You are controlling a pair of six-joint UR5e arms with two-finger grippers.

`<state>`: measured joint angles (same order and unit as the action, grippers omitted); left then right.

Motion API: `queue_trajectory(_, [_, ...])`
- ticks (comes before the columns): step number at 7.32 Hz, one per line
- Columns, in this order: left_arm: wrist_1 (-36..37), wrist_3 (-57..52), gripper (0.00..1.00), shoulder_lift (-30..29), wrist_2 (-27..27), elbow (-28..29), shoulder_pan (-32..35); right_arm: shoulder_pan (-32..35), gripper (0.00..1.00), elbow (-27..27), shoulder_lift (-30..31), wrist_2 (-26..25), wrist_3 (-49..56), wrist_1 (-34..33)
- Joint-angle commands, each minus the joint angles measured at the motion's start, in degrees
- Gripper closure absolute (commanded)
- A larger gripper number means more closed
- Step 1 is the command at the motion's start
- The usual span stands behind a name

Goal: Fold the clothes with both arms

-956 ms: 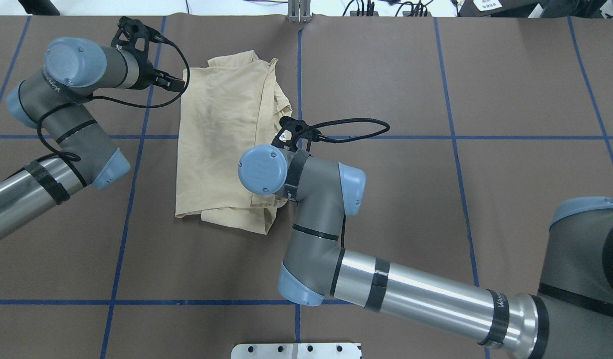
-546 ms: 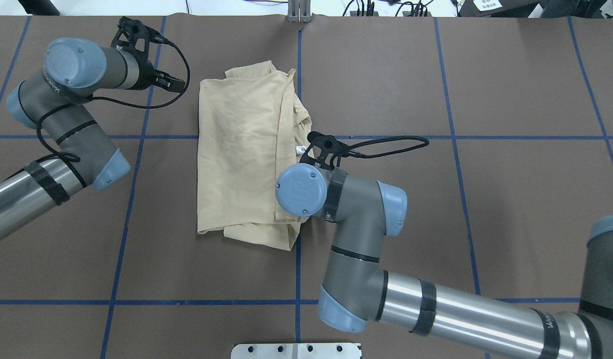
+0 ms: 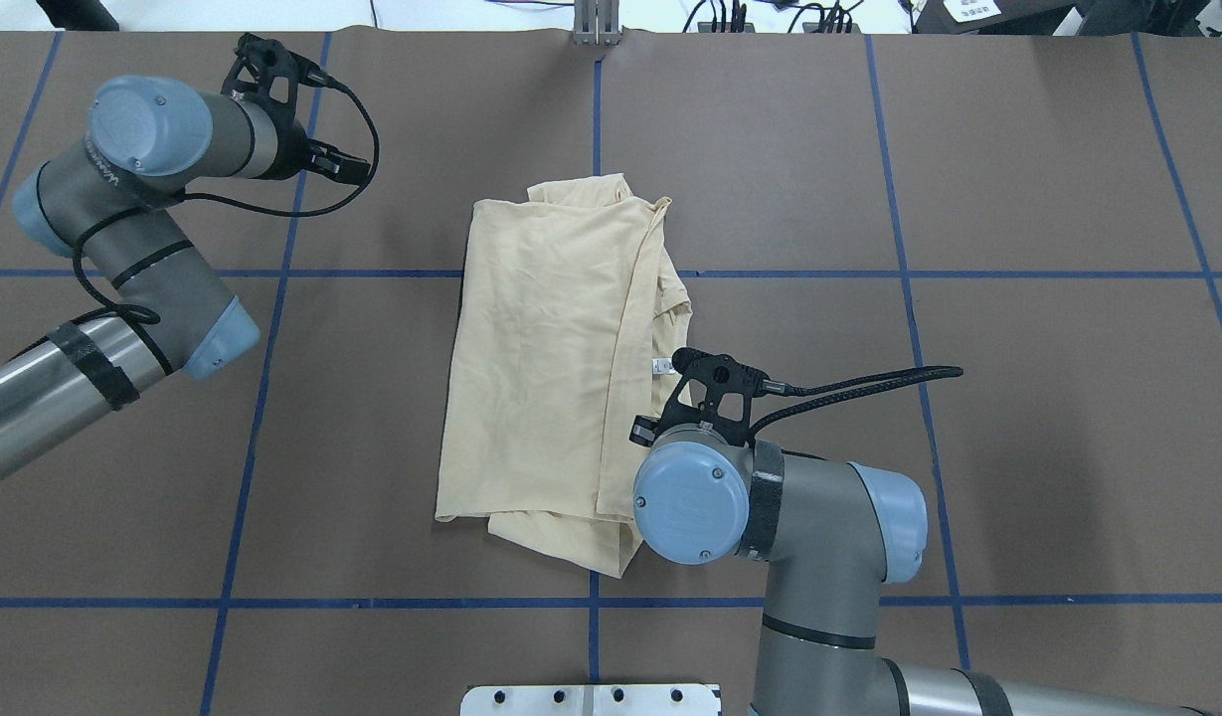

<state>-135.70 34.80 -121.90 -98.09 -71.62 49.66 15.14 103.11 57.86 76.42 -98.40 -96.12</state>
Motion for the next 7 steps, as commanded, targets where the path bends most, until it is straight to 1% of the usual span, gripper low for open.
queue_trajectory(1, [0.0,0.01,0.0,0.09,0.0,0.07,0.0,0.32,1.0,0.25,1.12,-0.13,2.68,0.15])
queue_trajectory(2, [0.0,-0.08,0.0,0.09,0.0,0.07,-0.09,0.76,1.0,1.46,1.21,-0.13,2.86,0.15])
queue_trajectory(3, [0.0,-0.08,0.0,0.0,0.0,0.07,-0.09,0.94,0.1,2.26,1.12,-0.4,2.86,0.23])
queue_trajectory(4, [0.0,-0.08,0.0,0.0,0.0,-0.01,-0.09,1.11,0.0,2.09,0.07,-0.31,2.86,0.23])
queue_trajectory(5, [0.0,-0.08,0.0,0.09,0.0,0.07,-0.09,2.86,0.0,1.66,-2.46,-0.05,2.95,-0.2])
queue_trajectory(6, [0.0,-0.08,0.0,0.09,0.0,-0.01,-0.09,3.4,0.0,0.09,-3.79,0.3,3.65,-0.2])
queue_trajectory(7, [0.0,-0.08,0.0,0.09,0.0,-0.01,-0.09,3.4,0.0,-3.84,-6.94,0.91,3.66,-0.29])
